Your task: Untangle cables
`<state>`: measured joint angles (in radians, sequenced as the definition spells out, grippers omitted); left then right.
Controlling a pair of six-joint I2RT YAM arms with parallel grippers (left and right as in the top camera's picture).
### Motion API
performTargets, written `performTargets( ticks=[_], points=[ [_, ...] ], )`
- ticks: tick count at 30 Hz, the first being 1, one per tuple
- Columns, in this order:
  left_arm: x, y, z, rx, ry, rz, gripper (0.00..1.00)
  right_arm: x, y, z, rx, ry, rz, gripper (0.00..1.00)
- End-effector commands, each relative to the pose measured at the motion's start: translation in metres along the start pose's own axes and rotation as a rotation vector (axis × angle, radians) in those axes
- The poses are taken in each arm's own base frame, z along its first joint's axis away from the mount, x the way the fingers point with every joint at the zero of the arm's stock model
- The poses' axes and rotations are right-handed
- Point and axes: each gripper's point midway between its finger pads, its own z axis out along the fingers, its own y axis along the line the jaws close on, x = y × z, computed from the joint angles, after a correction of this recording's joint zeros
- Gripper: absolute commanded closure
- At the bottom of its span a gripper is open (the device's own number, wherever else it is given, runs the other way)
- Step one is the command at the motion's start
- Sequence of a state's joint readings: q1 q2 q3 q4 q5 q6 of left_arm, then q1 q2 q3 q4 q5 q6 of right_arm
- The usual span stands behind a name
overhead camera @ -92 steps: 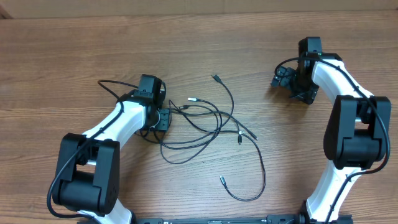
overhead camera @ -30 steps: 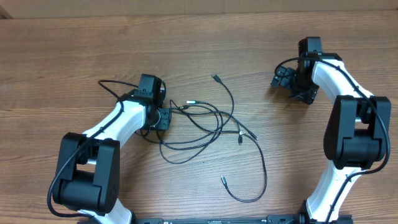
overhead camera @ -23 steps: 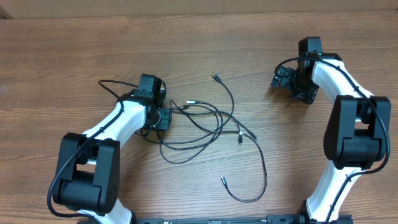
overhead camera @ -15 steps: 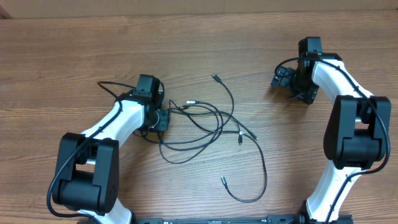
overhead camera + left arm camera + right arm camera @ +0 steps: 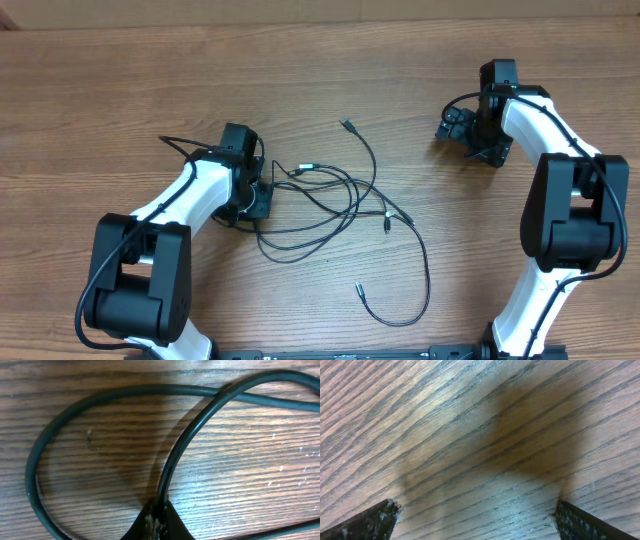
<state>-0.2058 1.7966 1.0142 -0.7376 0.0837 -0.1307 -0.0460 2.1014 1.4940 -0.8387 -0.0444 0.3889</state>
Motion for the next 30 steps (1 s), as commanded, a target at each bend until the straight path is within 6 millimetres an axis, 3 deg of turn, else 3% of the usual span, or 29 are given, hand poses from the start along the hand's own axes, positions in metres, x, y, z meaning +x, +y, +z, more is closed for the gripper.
performTargets(
  ticks=[1, 7, 8, 9, 10, 11, 15, 21, 22, 30],
  points=[
    [0.034, 0.003, 0.026, 0.001, 0.134, -0.015, 0.87, -0.005, -0.001, 0.001, 0.003, -0.010, 0.006, 0.00],
    [0.037, 0.001, 0.026, 0.010, 0.145, -0.013, 0.83, -0.005, -0.001, 0.001, 0.003, -0.010, 0.006, 0.00],
    [0.037, 0.001, 0.026, 0.009, 0.148, -0.013, 0.81, -0.005, -0.001, 0.001, 0.003, -0.010, 0.006, 0.00],
    [0.038, 0.001, 0.026, 0.008, 0.152, -0.003, 0.73, -0.005, -0.001, 0.001, 0.003, -0.010, 0.006, 0.00],
    [0.039, 0.002, 0.026, 0.007, 0.155, 0.018, 0.00, -0.005, -0.001, 0.001, 0.003, -0.010, 0.006, 0.00],
    [0.040, 0.002, 0.026, 0.008, 0.159, 0.034, 0.03, -0.005, -0.001, 0.001, 0.003, -0.010, 0.006, 0.00],
    [0.043, 0.002, 0.025, 0.009, 0.171, 0.059, 0.27, -0.005, -0.001, 0.001, 0.003, -0.010, 0.006, 0.00],
    [0.027, 0.000, 0.027, 0.013, 0.105, 0.019, 0.91, -0.005, -0.001, 0.001, 0.003, -0.010, 0.006, 0.00],
    [0.024, 0.000, 0.028, 0.014, 0.092, 0.006, 0.96, -0.005, -0.001, 0.001, 0.003, -0.010, 0.006, 0.00],
    [0.017, -0.009, 0.028, 0.064, 0.068, -0.007, 0.96, -0.005, -0.001, 0.001, 0.003, -0.010, 0.006, 0.00]
  ],
)
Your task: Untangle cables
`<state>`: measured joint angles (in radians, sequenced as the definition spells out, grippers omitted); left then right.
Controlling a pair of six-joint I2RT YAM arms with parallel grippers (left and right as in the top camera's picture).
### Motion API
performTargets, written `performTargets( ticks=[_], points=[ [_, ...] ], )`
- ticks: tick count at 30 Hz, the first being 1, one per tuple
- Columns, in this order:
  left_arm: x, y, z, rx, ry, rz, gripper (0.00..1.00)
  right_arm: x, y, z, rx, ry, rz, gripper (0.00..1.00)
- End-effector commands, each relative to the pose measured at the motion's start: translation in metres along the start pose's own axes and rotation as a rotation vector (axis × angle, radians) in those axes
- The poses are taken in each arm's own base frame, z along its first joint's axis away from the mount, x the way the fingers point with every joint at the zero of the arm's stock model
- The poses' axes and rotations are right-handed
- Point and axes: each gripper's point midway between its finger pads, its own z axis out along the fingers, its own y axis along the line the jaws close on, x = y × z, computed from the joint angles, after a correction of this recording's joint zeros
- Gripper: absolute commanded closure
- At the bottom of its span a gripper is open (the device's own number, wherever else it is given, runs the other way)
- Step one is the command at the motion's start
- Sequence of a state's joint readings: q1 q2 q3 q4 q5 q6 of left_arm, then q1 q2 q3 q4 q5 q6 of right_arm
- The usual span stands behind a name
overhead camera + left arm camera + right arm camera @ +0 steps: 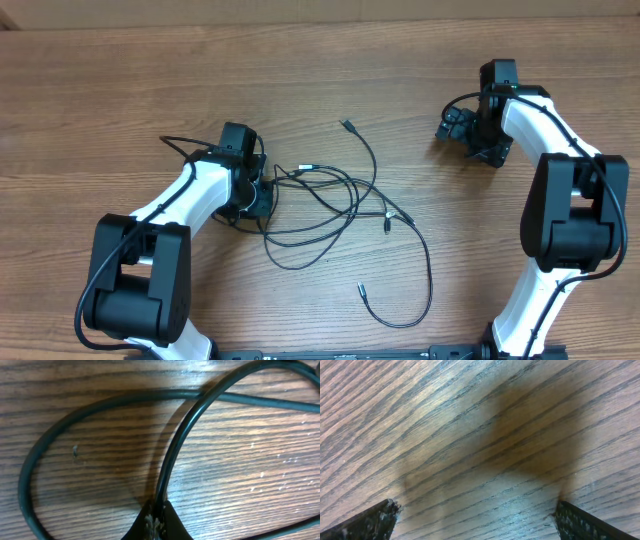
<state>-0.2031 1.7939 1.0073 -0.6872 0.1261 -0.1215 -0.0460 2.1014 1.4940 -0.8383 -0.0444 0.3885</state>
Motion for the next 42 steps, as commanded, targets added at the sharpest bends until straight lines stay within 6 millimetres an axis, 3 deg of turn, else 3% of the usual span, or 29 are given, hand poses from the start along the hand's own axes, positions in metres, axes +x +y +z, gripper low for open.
performTargets(
  ticks=[1, 7, 12, 15, 23, 30, 38, 42],
  points=[
    [0.028, -0.001, 0.026, 0.020, 0.110, -0.022, 0.96, -0.005, -0.001, 0.001, 0.003, -0.010, 0.006, 0.00],
    [0.027, -0.006, 0.027, 0.050, 0.105, -0.028, 0.96, -0.005, -0.001, 0.001, 0.003, -0.010, 0.006, 0.00],
    [0.021, -0.030, 0.033, 0.197, 0.055, -0.020, 0.96, -0.005, -0.001, 0.001, 0.003, -0.010, 0.006, 0.00],
    [0.024, -0.034, 0.033, 0.215, 0.064, -0.010, 0.96, -0.005, -0.001, 0.001, 0.003, -0.010, 0.006, 0.00],
    [0.022, -0.010, 0.037, 0.067, 0.054, -0.139, 0.96, -0.005, -0.001, 0.001, 0.003, -0.010, 0.006, 0.00],
    [0.022, -0.007, 0.037, 0.054, 0.054, -0.148, 0.96, -0.005, -0.001, 0.001, 0.003, -0.010, 0.006, 0.00],
    [0.022, 0.016, 0.036, -0.082, 0.035, -0.232, 0.96, -0.005, -0.001, 0.001, 0.003, -0.010, 0.006, 0.00],
    [0.030, 0.043, 0.032, -0.245, 0.029, -0.331, 0.96, -0.005, -0.001, 0.001, 0.003, -0.010, 0.006, 0.00]
  ],
)
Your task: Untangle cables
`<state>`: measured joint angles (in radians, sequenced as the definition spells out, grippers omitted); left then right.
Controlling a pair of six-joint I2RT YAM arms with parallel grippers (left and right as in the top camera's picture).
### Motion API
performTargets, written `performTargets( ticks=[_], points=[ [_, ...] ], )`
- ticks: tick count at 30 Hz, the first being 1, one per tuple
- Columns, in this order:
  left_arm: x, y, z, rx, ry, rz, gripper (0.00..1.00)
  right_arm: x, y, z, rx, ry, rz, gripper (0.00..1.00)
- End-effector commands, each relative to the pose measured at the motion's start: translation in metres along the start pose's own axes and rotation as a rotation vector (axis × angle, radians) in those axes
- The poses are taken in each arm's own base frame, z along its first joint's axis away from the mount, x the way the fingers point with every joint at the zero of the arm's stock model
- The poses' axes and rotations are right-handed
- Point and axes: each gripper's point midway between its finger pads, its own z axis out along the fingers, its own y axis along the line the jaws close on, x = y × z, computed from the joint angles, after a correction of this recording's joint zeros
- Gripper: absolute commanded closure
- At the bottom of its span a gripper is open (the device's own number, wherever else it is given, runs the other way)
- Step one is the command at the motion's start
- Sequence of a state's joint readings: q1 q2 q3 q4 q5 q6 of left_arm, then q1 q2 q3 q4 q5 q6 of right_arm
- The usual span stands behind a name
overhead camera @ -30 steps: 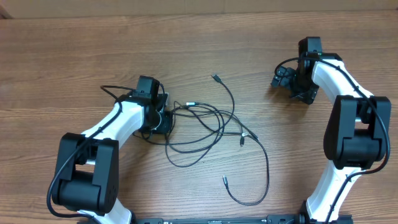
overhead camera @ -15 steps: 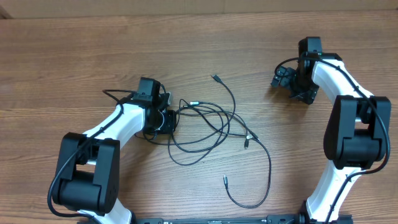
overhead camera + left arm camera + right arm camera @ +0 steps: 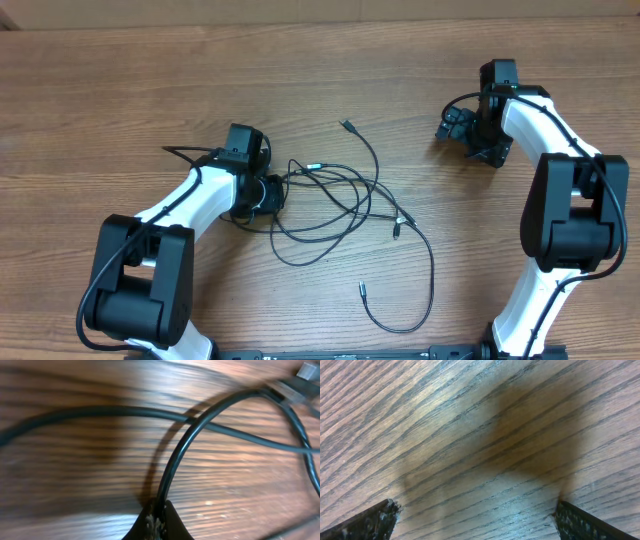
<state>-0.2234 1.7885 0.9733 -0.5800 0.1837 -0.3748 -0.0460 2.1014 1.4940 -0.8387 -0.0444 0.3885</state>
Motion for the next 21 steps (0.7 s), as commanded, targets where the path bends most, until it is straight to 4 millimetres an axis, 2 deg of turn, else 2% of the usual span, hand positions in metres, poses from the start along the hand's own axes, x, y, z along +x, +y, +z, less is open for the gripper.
performTargets(
  ticks=[1, 3, 8, 16, 21],
  points=[
    [0.028, 0.076, 0.017, -0.370, 0.038, -0.125, 0.96, -0.005, -0.001, 0.001, 0.003, -0.010, 0.006, 0.00],
    [0.029, 0.082, 0.015, -0.407, 0.034, -0.146, 0.96, -0.005, -0.001, 0.001, 0.003, -0.010, 0.006, 0.00],
    [0.030, 0.082, 0.015, -0.406, 0.037, -0.149, 0.96, -0.005, -0.001, 0.001, 0.003, -0.010, 0.006, 0.00],
    [0.033, 0.075, 0.007, -0.389, 0.088, -0.157, 0.96, -0.005, -0.001, 0.001, 0.003, -0.010, 0.006, 0.00],
    [0.032, 0.072, -0.011, -0.418, 0.131, -0.155, 0.96, -0.005, -0.001, 0.001, 0.003, -0.010, 0.006, 0.00]
  ],
)
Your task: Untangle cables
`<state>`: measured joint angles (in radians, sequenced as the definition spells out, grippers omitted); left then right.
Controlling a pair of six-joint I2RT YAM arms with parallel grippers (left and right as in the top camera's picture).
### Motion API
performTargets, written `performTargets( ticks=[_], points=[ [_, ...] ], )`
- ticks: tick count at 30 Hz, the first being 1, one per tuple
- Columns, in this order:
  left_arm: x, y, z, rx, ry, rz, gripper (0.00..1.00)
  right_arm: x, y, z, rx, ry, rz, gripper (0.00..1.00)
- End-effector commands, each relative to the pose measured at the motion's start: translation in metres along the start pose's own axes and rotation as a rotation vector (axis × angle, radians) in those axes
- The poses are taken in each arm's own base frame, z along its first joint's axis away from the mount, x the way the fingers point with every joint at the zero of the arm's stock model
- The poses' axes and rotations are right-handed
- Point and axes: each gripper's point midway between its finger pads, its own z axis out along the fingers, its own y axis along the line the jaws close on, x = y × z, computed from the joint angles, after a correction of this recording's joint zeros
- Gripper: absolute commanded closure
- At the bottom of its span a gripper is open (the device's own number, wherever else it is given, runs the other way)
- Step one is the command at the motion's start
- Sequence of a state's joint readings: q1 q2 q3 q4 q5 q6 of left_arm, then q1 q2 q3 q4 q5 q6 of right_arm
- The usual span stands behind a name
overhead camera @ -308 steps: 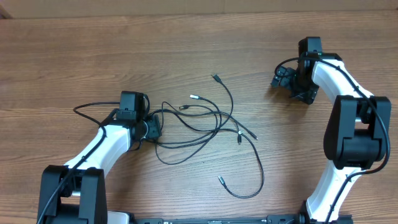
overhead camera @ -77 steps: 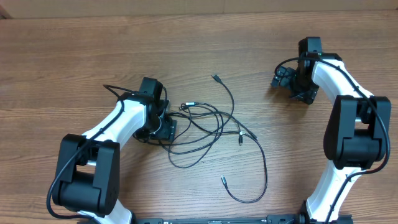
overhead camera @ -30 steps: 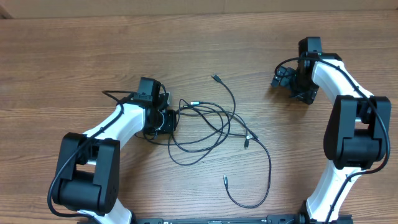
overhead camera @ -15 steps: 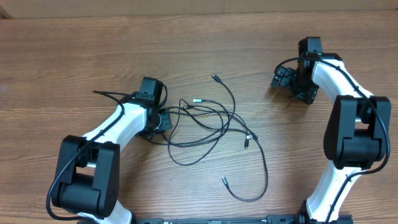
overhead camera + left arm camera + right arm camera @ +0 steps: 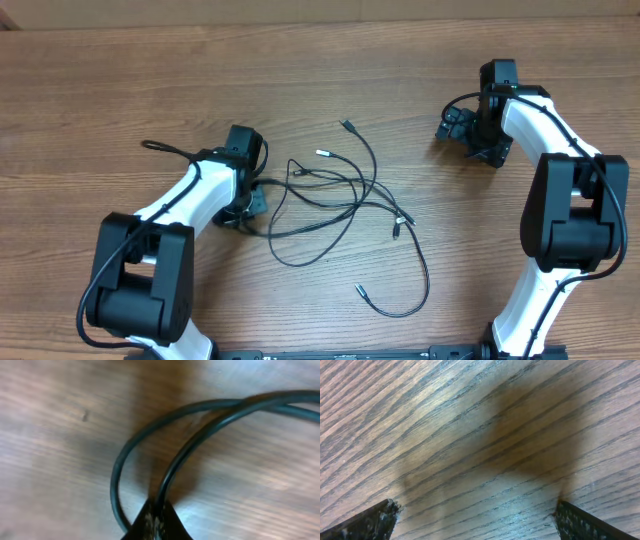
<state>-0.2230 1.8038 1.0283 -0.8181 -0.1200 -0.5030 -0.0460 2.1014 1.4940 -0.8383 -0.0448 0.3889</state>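
Thin black cables (image 5: 335,190) with small silver plugs lie looped over one another in the middle of the wooden table (image 5: 120,80). My left gripper (image 5: 254,200) sits at the tangle's left edge, shut on one black strand. In the left wrist view that strand (image 5: 200,435) rises from the closed fingertips of the left gripper (image 5: 156,519) and curves right, with a second strand looping beside it. My right gripper (image 5: 470,135) is far to the right, well apart from the cables. In its own view the right gripper (image 5: 475,510) stands open over bare wood.
Loose plug ends lie at the tangle's rim: one at the back (image 5: 346,124), one near the left (image 5: 320,153), one to the right (image 5: 398,228) and one toward the front (image 5: 358,291). The left arm's own black lead (image 5: 160,147) arcs out to the left.
My left gripper has shifted a little left and toward the front, still shut on its strand. The loops beside it have changed shape, and a plug now lies farther back. The right arm is unmoved.
My left gripper was shut on a strand at the tangle's left edge and stayed there a second later. Then it stood farther right with the bundle pushed right. Now it is back left and the loops are spread wider. The right gripper stayed open throughout.
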Motion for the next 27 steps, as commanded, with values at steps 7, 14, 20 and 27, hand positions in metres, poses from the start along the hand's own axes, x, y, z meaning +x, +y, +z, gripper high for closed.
performTargets(
  ticks=[7, 14, 20, 27],
  points=[
    [-0.014, 0.007, -0.053, -0.058, 0.050, 0.028, 0.96, -0.005, -0.001, 0.001, 0.004, -0.010, 0.006, 0.00],
    [-0.037, 0.009, -0.140, -0.006, -0.082, 0.016, 0.96, -0.005, -0.001, 0.001, 0.004, -0.010, 0.006, 0.00],
    [-0.041, 0.001, -0.220, 0.170, -0.221, -0.002, 0.96, -0.005, -0.001, 0.001, 0.004, -0.010, 0.006, 0.00],
    [-0.030, -0.003, -0.277, 0.341, -0.355, 0.000, 0.96, -0.005, -0.001, 0.001, 0.004, -0.010, 0.006, 0.00]
  ],
)
